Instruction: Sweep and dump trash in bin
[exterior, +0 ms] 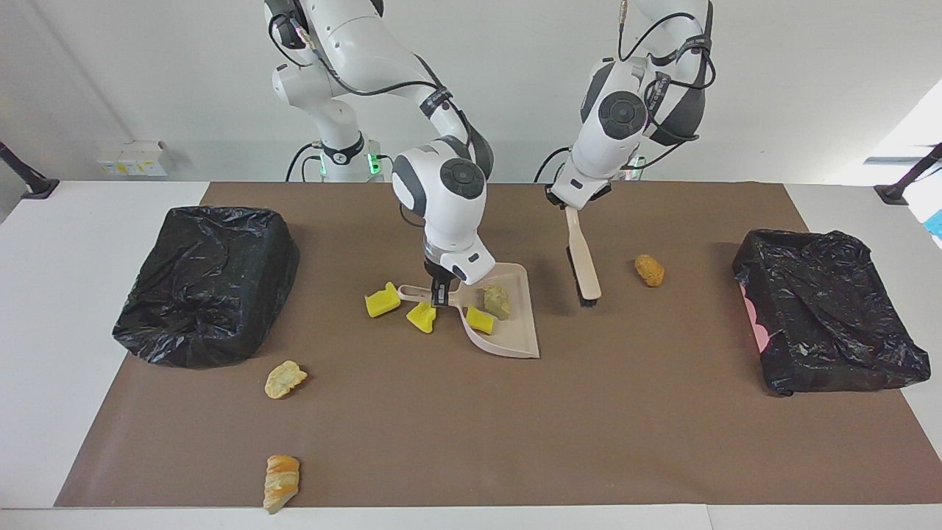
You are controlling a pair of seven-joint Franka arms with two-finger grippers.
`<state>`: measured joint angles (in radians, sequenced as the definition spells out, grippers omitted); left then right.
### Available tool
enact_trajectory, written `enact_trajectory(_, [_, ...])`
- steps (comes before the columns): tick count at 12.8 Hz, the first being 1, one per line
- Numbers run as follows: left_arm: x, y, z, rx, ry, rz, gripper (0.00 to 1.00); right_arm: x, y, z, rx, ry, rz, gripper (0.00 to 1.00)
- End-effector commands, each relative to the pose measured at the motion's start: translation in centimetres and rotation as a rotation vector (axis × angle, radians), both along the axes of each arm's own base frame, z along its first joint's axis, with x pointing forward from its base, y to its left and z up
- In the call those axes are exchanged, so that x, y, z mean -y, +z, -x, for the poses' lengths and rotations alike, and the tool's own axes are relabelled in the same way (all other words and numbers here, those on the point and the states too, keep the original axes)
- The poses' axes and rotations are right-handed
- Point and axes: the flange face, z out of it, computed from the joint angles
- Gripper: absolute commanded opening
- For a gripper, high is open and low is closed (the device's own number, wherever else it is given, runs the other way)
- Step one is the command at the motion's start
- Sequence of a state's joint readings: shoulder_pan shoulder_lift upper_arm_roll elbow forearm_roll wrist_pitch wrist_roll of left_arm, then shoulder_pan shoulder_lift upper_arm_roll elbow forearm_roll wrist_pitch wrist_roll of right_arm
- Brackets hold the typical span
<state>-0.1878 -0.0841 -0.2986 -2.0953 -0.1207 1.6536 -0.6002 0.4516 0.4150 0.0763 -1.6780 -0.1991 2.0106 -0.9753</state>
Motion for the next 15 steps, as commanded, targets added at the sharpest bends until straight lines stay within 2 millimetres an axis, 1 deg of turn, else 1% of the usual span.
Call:
enact_trajectory(1, [-5.5,-0.7,1.6,0.013,0.116,-0.128,0.0,0.3,0.6,0.4,-0.002,0.067,0.015,0.0])
enact_trajectory(2, [-7.5,-1.2,1.9,0.014,0.135,-0.168,0.0,0.2,0.6,0.4,0.0,0.068,0.014,0.0])
enact_trajectory(4, [-10.0,-1.1,0.8,0.043,0.235,-0.231,0.0,0.1,0.6,0.4,-0.001,0.068,0.015,0.0])
enact_trajectory(6, [-11.2,-1.3,0.9,0.041,0.275,-0.251,0.0,0.0,0.6,0.5,0.003,0.069,0.012,0.0])
enact_trajectory(7, [-12.1,-1.7,1.4,0.034,0.292,-0.254,0.0,0.0,0.6,0.4,0.004,0.069,0.011,0.0])
enact_trajectory(8, [-12.4,-2.3,2.4,0.031,0.295,-0.26,0.0,0.0,0.6,0.5,0.004,0.069,0.012,0.0])
enact_trajectory(9, [-12.5,-3.6,3.5,0.018,0.308,-0.278,0.0,0.0,0.6,0.5,0.003,0.069,0.012,0.0])
enact_trajectory(12, [-11.7,-6.2,4.3,0.043,0.328,-0.258,0.0,0.0,0.6,0.5,0.004,0.065,0.012,0.0])
enact_trajectory(13, [-10.9,-7.0,3.9,0.067,0.33,-0.215,0.0,0.0,0.6,0.5,0.004,0.063,0.012,0.0])
enact_trajectory(15, [-8.9,-7.7,3.0,0.084,0.335,-0.137,0.0,-0.1,0.5,0.6,0.002,0.06,0.011,0.0])
